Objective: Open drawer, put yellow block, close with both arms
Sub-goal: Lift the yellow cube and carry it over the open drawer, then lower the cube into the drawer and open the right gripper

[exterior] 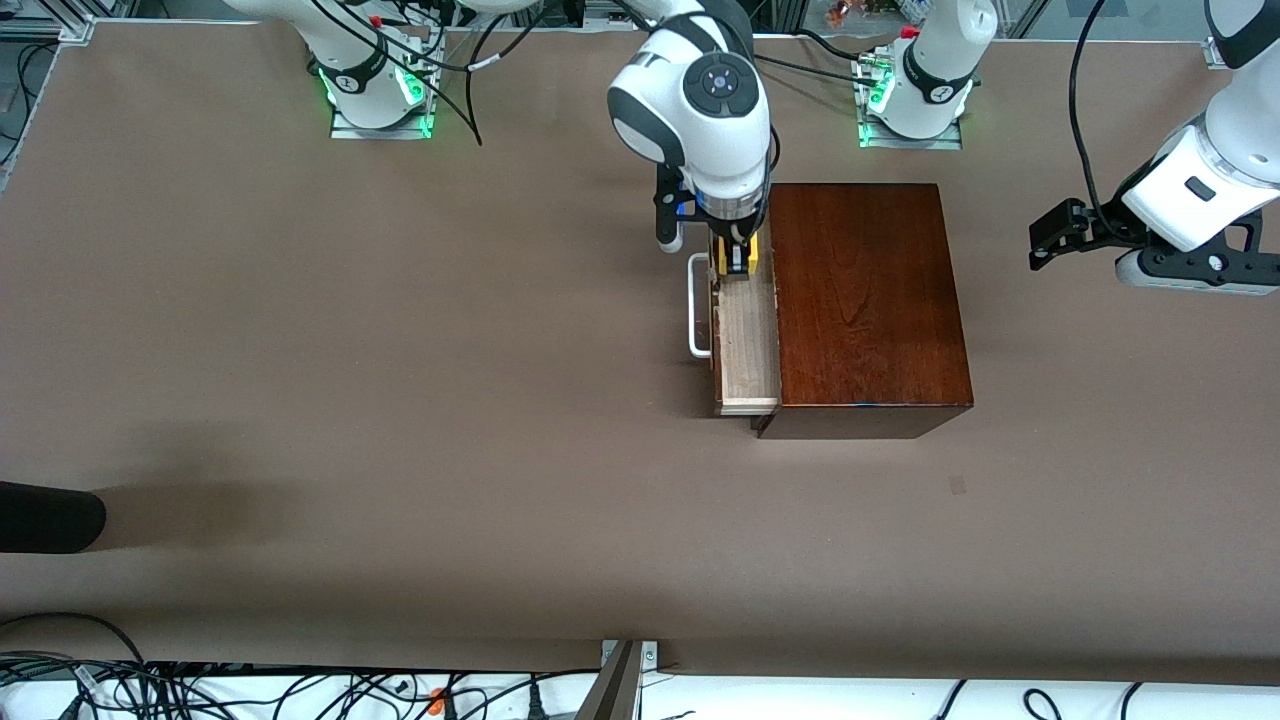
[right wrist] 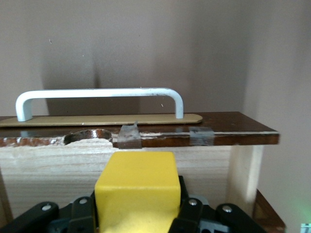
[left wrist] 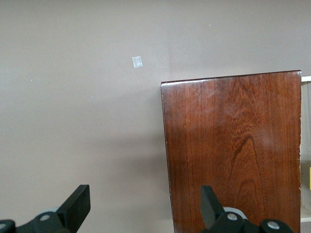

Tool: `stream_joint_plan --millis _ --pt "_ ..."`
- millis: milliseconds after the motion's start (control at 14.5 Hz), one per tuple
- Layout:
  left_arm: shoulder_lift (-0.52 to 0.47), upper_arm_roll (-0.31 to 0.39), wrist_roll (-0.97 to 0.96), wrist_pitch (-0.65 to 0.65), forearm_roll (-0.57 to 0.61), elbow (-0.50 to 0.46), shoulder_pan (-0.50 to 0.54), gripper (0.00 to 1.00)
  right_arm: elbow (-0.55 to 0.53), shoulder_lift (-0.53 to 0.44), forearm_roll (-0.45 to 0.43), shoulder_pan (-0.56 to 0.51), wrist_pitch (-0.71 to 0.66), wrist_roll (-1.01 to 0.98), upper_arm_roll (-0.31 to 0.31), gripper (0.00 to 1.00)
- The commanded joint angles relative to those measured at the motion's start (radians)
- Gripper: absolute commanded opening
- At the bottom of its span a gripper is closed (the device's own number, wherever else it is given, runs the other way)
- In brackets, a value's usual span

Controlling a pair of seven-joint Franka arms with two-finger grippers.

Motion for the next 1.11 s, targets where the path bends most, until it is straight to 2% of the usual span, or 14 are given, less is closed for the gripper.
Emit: stream_joint_plan --millis 0,622,691,760,829,898,1036 --pt "-0.008 -0.001 0.017 -0.015 0.019 0.006 -0.002 1.0 0.038 0.038 0.001 0.006 0.027 0.015 -0.006 0.0" --pt "-0.008 -0.001 0.024 -0.029 0.019 0.006 -0.002 1.0 0.034 0.104 0.0 0.007 0.104 0.01 -0.006 0.0" --pt "-0.008 -0.001 0.024 -0.029 0.019 0.006 -0.002 1.0 0.034 0.107 0.0 0.007 0.109 0.01 -0.006 0.03" --pt "-0.008 -0.001 0.024 -0.03 0.019 0.006 -0.002 1.0 0.034 0.107 0.0 0.006 0.11 0.01 -0.006 0.18" --pt "-0.008 -0.001 0.024 -0.03 0.019 0.006 -0.002 1.0 0.034 0.106 0.0 0.006 0.109 0.012 -0.008 0.54" --pt "-0.008 -0.001 0.024 -0.029 0.019 0.006 -0.002 1.0 0.037 0.103 0.0 0.004 0.106 0.012 -0.008 1.0" --pt "-0.008 -0.001 0.024 -0.029 0.019 0.006 -0.002 1.0 0.04 0.087 0.0 0.004 0.081 0.01 -0.009 1.0"
